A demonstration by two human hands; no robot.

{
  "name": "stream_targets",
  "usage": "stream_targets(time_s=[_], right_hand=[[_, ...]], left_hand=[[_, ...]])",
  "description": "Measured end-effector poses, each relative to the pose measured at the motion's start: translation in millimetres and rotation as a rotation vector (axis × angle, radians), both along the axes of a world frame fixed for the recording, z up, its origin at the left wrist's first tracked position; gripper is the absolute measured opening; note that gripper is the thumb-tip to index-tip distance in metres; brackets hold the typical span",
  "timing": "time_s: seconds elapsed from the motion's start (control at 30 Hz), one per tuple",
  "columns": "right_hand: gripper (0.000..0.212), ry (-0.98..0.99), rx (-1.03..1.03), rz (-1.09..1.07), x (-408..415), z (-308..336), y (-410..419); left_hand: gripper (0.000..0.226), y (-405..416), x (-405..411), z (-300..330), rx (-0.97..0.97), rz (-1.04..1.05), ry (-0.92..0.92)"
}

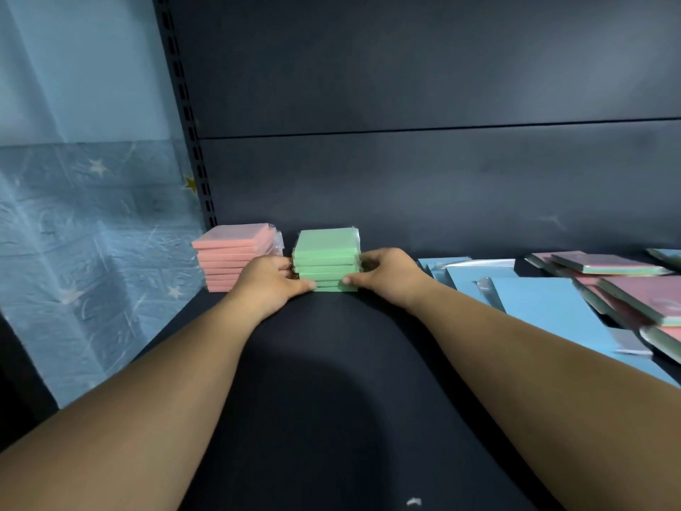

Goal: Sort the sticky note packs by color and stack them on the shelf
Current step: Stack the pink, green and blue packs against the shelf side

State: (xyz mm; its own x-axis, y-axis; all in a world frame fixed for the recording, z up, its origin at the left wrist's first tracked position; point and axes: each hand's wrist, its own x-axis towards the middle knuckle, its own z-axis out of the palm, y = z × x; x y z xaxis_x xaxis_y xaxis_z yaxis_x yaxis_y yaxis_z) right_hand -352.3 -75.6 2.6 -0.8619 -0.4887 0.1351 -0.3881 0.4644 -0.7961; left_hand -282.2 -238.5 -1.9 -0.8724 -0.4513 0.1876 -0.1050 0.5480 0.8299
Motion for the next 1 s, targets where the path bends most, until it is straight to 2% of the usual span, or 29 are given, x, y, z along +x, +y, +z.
stream_targets(time_s=[0.17, 0.37, 0.47, 0.63, 0.9, 1.0], right_hand=[[0.04, 0.084, 0.108, 0.009, -0.7, 1.9, -2.1], [0.041, 0.061, 0.058, 0.028, -1.8, 0.4, -5.7], [0.046, 0.031, -0.042, 0.043, 2.1, 0.7, -2.3], [0.052, 0.017, -0.184, -0.007, 0.4, -2.6, -6.7], [0.043, -0.024, -0.235, -0.066, 3.0, -0.5, -10.9], [0.04, 0.035, -0.095, -0.054, 4.2, 0.0, -5.2]], left_hand=[[0.042, 1.9, 0.1, 1.7, -0.092, 0.084, -0.012], [0.043, 1.3, 2.4, 4.9, -0.083, 0.12, -0.003], [0.036, 0.9, 7.5, 7.3, -0.017, 0.06, -0.01], [0.04, 1.8, 7.9, 11.7, 0.277, 0.076, 0.168], [0.03, 3.4, 1.1, 4.6, 0.302, 0.081, 0.202], [0.031, 0.2, 4.6, -0.7, 0.276, 0.045, 0.119]])
